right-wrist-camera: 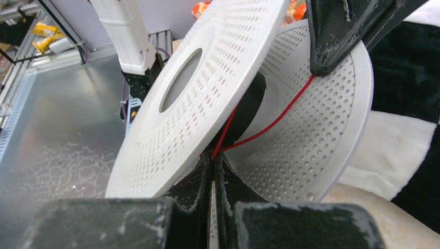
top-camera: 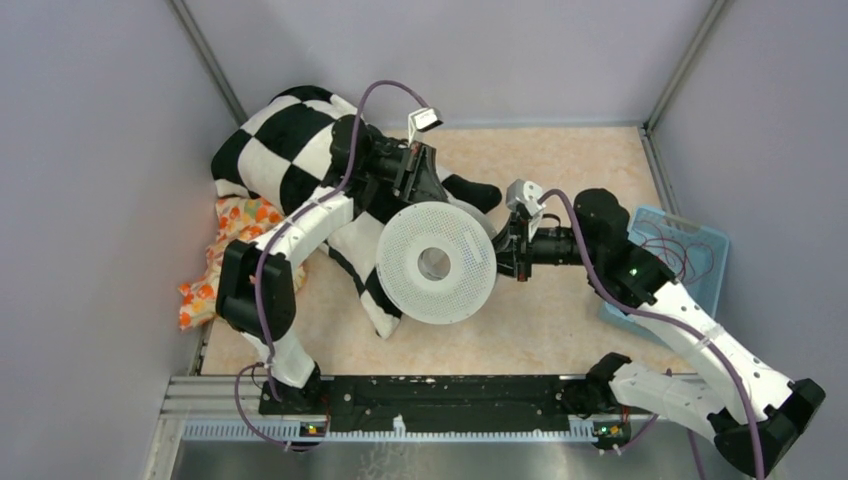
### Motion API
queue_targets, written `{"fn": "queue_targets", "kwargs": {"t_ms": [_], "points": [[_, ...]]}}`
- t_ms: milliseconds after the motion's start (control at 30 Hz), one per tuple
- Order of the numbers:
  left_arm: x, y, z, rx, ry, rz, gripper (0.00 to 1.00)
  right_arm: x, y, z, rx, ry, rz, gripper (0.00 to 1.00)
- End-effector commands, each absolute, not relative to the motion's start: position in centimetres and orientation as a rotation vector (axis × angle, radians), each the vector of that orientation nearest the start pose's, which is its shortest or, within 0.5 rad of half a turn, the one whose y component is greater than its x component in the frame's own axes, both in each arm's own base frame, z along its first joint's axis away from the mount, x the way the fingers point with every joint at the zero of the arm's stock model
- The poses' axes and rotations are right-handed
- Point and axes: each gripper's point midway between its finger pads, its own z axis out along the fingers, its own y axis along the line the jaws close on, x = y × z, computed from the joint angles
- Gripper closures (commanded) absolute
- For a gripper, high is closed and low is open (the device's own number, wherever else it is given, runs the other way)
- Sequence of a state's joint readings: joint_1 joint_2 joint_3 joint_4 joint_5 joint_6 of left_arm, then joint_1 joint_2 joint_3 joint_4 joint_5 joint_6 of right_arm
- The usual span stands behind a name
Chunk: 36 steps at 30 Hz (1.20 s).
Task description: Wrap the cables
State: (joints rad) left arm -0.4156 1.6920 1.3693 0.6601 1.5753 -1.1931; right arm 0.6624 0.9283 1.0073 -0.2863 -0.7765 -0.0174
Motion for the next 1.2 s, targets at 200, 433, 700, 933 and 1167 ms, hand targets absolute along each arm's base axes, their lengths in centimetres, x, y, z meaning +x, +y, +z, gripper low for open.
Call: {"fn": "queue_targets", "kwargs": {"t_ms": [200, 433, 700, 933, 1167], "points": [[26.5, -31.0, 32.0, 0.659, 1.978, -2.291, 1.0, 13.5, 27.4, 32.6, -1.023, 1.303, 1.244, 1.0], [27.4, -32.5, 29.9, 0.688, 1.95, -2.317, 1.0, 15.0, 27.0, 30.4, -0.978, 1.378, 1.159, 1.0], [26.8, -32.8, 28.8, 0.727, 1.992, -2.327, 1.0, 13.7, 26.2, 29.8, -1.025, 1.314, 1.142, 1.0], [26.8, -32.9, 28.9, 0.728, 1.979, -2.327, 1.0, 13.6, 26.1, 29.7, -1.059, 1.331, 1.125, 1.0], [26.6, -32.8, 30.1, 0.827, 1.823, -2.275, 1.0, 13.1, 26.2, 30.0, -1.066, 1.363, 1.159, 1.0]]}}
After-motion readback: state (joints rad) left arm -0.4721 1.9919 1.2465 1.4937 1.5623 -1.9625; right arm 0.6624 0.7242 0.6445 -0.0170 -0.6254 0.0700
